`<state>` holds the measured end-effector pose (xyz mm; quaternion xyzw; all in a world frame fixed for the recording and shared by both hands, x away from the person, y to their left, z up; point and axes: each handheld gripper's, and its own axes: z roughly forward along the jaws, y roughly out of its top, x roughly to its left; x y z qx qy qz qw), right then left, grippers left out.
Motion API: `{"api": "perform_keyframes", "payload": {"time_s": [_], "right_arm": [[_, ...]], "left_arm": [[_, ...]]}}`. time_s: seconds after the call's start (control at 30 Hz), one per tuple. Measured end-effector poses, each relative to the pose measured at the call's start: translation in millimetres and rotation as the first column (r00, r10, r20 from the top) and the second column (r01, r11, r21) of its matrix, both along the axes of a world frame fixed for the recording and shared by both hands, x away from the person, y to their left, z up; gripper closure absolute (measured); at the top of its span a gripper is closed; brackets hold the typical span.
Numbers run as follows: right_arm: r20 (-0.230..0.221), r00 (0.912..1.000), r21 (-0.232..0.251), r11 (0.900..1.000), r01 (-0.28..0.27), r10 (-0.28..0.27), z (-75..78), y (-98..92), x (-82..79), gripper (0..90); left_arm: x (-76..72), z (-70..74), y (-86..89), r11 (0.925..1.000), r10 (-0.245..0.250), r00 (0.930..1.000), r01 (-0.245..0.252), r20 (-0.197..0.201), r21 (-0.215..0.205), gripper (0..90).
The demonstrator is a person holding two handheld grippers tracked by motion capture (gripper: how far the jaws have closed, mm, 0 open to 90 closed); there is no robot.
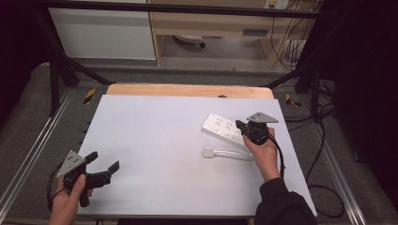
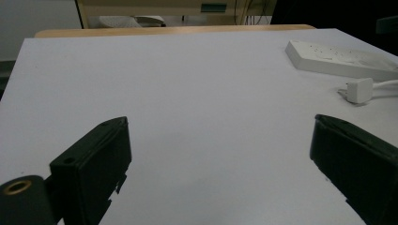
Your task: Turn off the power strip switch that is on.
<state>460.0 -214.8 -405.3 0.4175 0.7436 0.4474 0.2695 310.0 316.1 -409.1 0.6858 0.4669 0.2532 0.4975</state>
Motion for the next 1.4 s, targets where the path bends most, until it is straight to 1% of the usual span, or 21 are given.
{"api": "perform_keyframes", "payload": {"time_s": [0.17, 0.23, 0.5, 0.8, 1.0, 1.4], "right_arm": [[-0.017, 0.9998, -0.012, 1.0, -0.009, 0.009, -4.5, 1.9, 0.1, 90.0], [-0.018, 0.9997, -0.017, 1.0, -0.017, 0.017, -5.2, 2.7, 0.2, 90.0], [-0.035, 0.9992, -0.026, 0.999, -0.021, 0.02, -7.5, 5.2, -0.4, 90.0], [-0.057, 0.9979, -0.038, 0.999, -0.032, 0.029, -11.7, 6.7, -1.7, 90.0], [-0.064, 0.9976, -0.042, 0.999, -0.031, 0.028, -13.5, 6.0, -1.7, 90.0], [-0.104, 0.9944, -0.063, 0.998, -0.029, 0.023, -22.1, 5.1, -0.1, 90.0]], "left_arm": [[0.4, 0.0, 0.2, 1.0, 0.002, 1.0, -0.002, -0.003, 0.006, 5.6], [0.5, -0.2, -0.2, 1.0, 0.0, 1.0, 0.0, -0.005, 0.005, 5.7], [0.3, -0.1, 0.3, 1.0, -0.003, 1.0, 0.003, -0.004, 0.004, 5.6], [0.1, -0.4, -0.3, 0.9999, -0.009, 0.9999, 0.009, -0.012, 0.007, 5.6], [0.5, -0.6, -0.7, 0.9999, -0.011, 0.9998, 0.011, -0.014, 0.006, 5.6], [0.7, -1.0, -1.6, 0.9999, -0.015, 0.9998, 0.015, -0.015, 0.007, 5.7]]}}
